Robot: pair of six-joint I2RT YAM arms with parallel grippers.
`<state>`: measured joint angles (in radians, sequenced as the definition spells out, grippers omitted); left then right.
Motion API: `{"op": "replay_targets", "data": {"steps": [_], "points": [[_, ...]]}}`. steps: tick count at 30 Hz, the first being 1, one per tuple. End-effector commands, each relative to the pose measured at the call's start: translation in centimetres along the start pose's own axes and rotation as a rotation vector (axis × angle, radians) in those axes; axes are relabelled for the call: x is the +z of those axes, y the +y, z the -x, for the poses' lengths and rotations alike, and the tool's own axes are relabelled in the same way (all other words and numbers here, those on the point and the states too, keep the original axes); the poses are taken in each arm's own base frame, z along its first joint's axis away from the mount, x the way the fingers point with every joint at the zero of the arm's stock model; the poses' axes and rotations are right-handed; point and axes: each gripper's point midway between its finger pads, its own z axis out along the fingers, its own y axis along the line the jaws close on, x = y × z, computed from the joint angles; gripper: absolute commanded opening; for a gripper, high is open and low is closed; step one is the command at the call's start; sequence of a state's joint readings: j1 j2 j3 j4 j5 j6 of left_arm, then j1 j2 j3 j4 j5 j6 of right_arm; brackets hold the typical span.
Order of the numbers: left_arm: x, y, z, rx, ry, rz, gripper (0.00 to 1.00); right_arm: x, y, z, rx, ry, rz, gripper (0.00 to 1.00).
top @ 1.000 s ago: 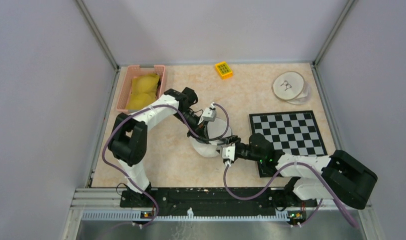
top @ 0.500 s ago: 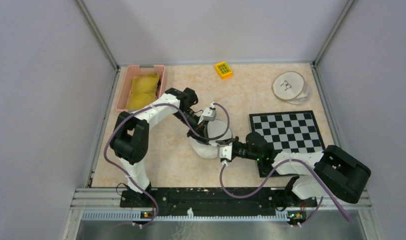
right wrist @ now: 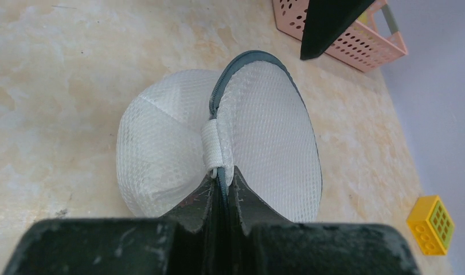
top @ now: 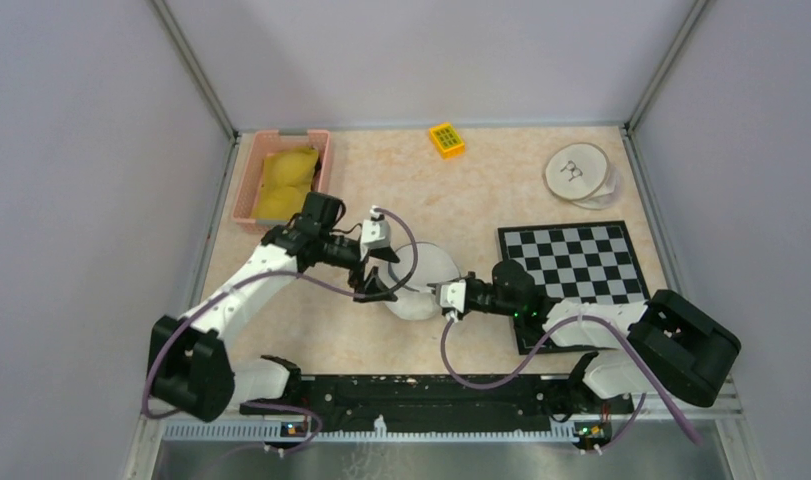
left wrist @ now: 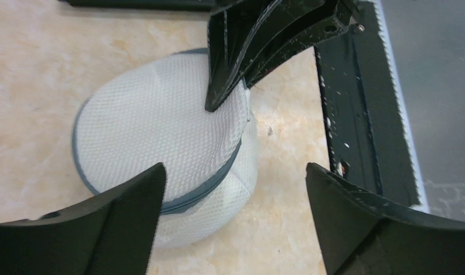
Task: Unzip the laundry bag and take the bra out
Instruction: Unzip the laundry bag at the center of the board.
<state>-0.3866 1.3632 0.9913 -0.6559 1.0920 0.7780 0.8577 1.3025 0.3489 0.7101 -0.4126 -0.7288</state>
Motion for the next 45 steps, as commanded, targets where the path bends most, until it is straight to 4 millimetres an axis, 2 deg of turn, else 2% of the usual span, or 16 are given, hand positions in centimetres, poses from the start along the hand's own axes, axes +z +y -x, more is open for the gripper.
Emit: {"op": "replay_targets", "data": {"steps": [1,4,7,11,16,18,23,25,28,32,34,37,38,39,41,45], "points": [[-1.1,0.8,2.2,0.167,-0.102,0.175,0.99,0.3,-0.9,2.8,0.069,-0.096,0.003,0.00],[-1.5,0.8,2.1,0.235,-0.137,0.246,0.99,0.3,-0.8,3.0,0.109,-0.107,0.006,0.00],[-1.2,1.3,1.4,0.209,-0.144,0.273,0.99,0.2,-0.7,3.2,0.150,-0.114,0.004,0.00],[0.3,1.4,1.1,0.202,-0.181,0.242,0.99,0.0,-0.3,3.1,0.198,-0.114,0.008,0.00],[2.9,-0.6,1.1,0.393,-0.134,0.151,0.96,0.0,-0.3,3.0,0.244,-0.112,0.005,0.00],[3.6,-0.9,0.6,0.499,-0.092,0.156,0.89,0.0,-0.1,3.0,0.251,-0.114,0.012,0.00],[3.9,0.1,0.2,0.692,-0.019,0.249,0.46,-0.2,0.4,2.9,0.274,-0.114,0.032,0.00],[3.8,-0.1,-0.2,0.792,-0.003,0.257,0.46,-0.2,0.4,2.8,0.282,-0.112,0.030,0.00],[3.8,-0.6,-0.8,0.917,0.011,0.262,0.50,-0.2,0.3,2.8,0.290,-0.116,0.029,0.00],[4.0,-0.6,-1.0,0.983,0.027,0.289,0.50,-0.2,0.3,2.9,0.303,-0.119,0.036,0.00],[4.1,-0.6,-0.9,1.002,0.030,0.298,0.46,-0.2,0.4,2.9,0.307,-0.120,0.040,0.00],[4.3,-0.6,-0.7,0.982,0.026,0.298,0.33,-0.2,0.6,3.0,0.306,-0.121,0.047,0.00],[4.3,-0.6,-0.7,0.960,0.026,0.295,0.26,-0.3,0.6,2.9,0.302,-0.122,0.049,0.00],[4.3,-0.5,-0.7,0.932,0.026,0.294,0.15,-0.3,0.6,3.0,0.293,-0.126,0.046,0.00],[4.4,-0.4,-0.8,0.802,0.033,0.295,0.01,-0.5,0.3,2.9,0.272,-0.129,0.022,0.14],[4.9,-1.3,-1.6,0.625,0.008,0.193,0.00,-1.0,-0.5,2.7,0.225,-0.134,-0.039,0.29]]}}
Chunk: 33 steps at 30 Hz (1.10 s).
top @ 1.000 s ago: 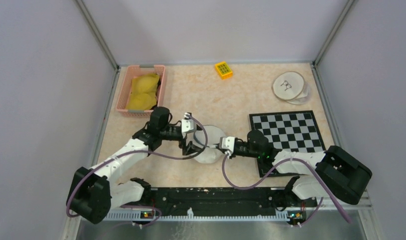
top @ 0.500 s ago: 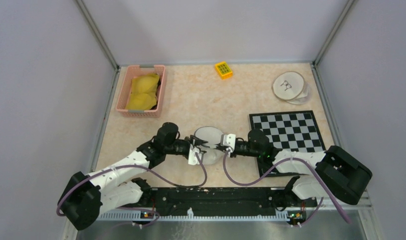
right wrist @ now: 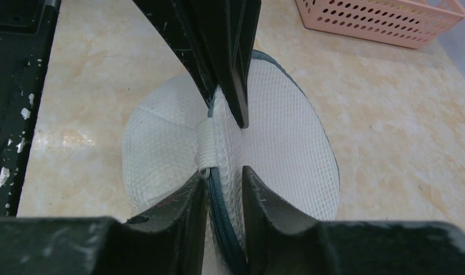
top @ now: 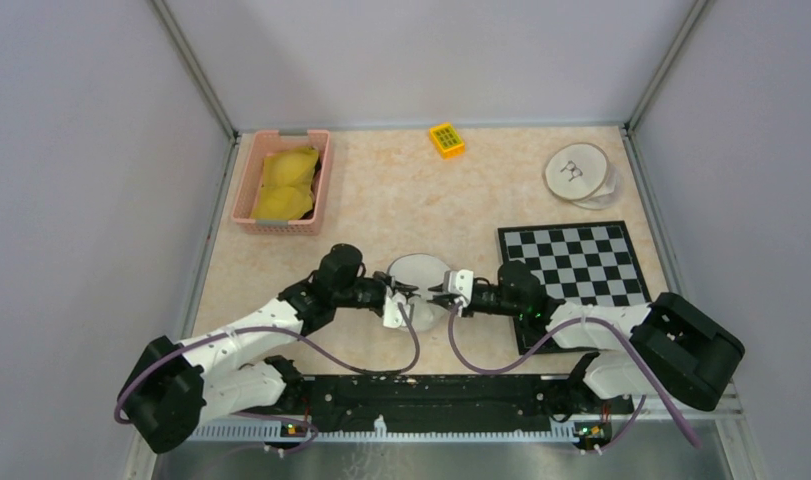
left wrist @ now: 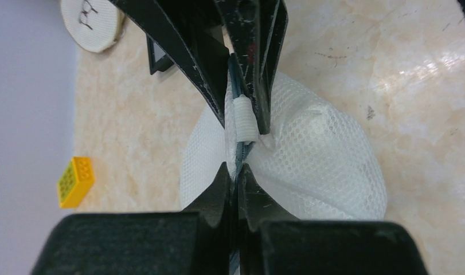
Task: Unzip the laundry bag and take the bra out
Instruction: Unzip the laundry bag at the center of the board.
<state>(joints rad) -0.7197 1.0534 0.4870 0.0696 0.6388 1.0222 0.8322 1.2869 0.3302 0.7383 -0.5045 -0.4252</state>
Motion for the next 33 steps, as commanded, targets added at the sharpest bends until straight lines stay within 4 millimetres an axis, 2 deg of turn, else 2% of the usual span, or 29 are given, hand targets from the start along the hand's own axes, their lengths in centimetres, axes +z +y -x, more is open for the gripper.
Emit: {"op": "replay_targets", "data": {"steps": [1,5,13,24,29,33], "points": [[0.1,-0.1,1.2,-0.216,-0.057,-0.053,0.00,-0.6,-1.6,2.4,-0.086,-0.091,-0.075,0.33],[0.2,-0.3,1.4,-0.351,-0.091,-0.084,0.00,-0.7,-1.7,2.7,-0.111,-0.113,-0.089,0.39],[-0.6,0.4,1.5,-0.583,-0.176,-0.154,0.00,-1.1,-1.6,2.2,-0.180,-0.108,-0.101,0.38],[-0.6,-0.7,1.3,-0.695,-0.200,-0.237,0.00,-0.6,-1.3,3.4,-0.205,-0.147,-0.092,0.46],[-0.6,-0.9,1.2,-0.745,-0.204,-0.265,0.00,-0.2,-0.6,3.7,-0.200,-0.157,-0.058,0.39],[-0.6,-0.4,1.3,-0.771,-0.220,-0.272,0.00,-0.1,-0.2,3.5,-0.205,-0.152,-0.040,0.22]]}}
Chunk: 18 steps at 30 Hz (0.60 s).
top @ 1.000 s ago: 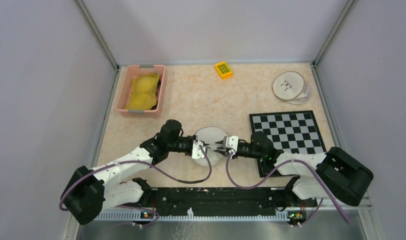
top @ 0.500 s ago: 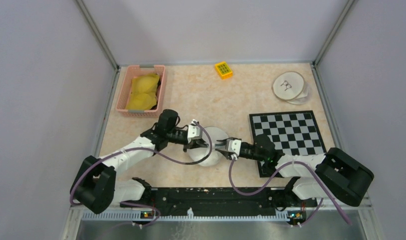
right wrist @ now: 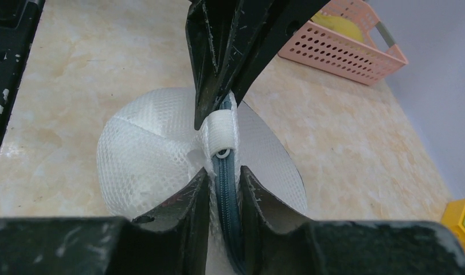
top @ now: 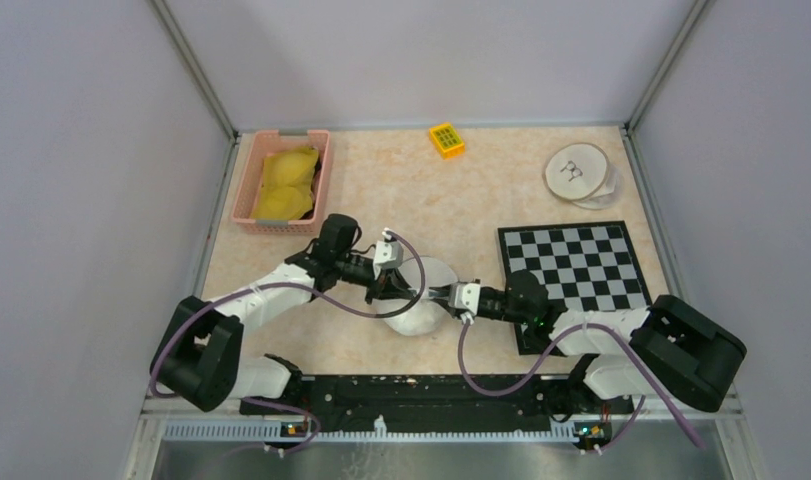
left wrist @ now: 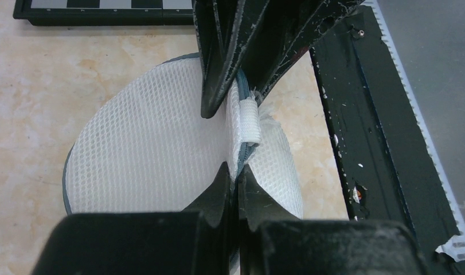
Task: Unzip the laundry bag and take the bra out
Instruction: Unzip the laundry bag at the center of the board.
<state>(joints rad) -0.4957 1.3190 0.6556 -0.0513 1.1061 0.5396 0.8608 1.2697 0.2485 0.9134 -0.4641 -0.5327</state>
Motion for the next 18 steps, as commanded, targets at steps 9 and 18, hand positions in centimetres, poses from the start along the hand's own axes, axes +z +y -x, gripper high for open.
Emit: {"op": "replay_targets", "data": {"steps": [9,18], "points": [[-1.2,0.1,1.5,-0.331,-0.063,-0.014,0.44,1.1,-0.8,2.1,0.022,-0.055,-0.007,0.00],[-2.7,0.7,3.0,-0.392,-0.182,0.164,0.62,1.2,-0.9,2.1,0.121,-0.047,-0.027,0.00]]}}
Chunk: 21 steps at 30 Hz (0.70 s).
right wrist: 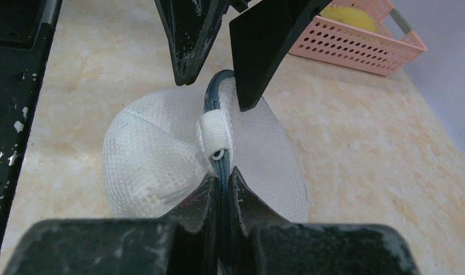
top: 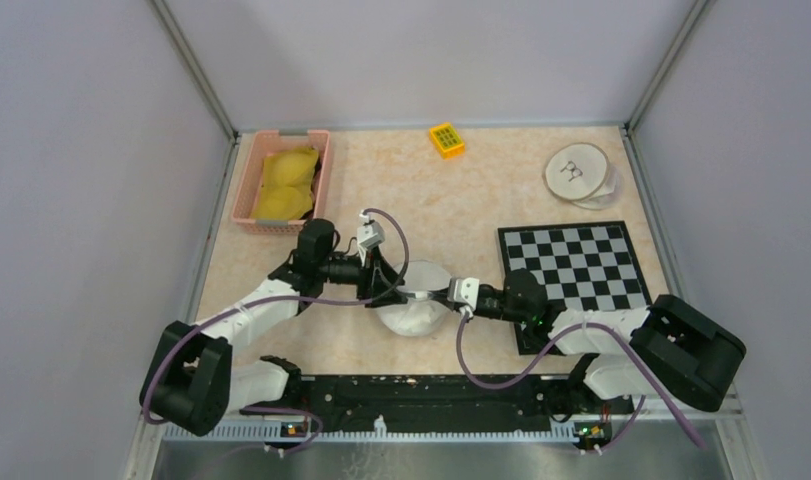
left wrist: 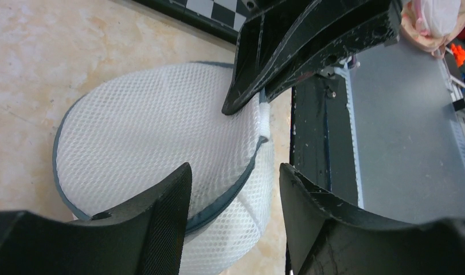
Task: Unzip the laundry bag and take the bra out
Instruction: Unzip the laundry bag at the center of the board.
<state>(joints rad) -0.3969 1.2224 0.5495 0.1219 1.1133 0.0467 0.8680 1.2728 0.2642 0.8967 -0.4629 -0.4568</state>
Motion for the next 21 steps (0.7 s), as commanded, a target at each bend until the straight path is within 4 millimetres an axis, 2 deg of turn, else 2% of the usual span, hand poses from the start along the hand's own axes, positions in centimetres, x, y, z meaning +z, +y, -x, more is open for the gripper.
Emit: {"op": "replay_targets", "data": {"steps": [1,13,21], "points": [[0.0,0.0,2.4,-0.039,-0.093,0.036,0.63,0.9,-1.2,1.9,0.048,-0.047,-0.036,0.00],[0.4,1.5,1.8,-0.130,-0.128,0.097,0.61,1.2,-1.4,1.9,0.093,-0.043,-0.044,0.00],[0.8,2.9,0.7,-0.170,-0.103,0.135,0.58,1.6,-1.7,2.2,0.094,-0.051,-0.047,0.00]]}}
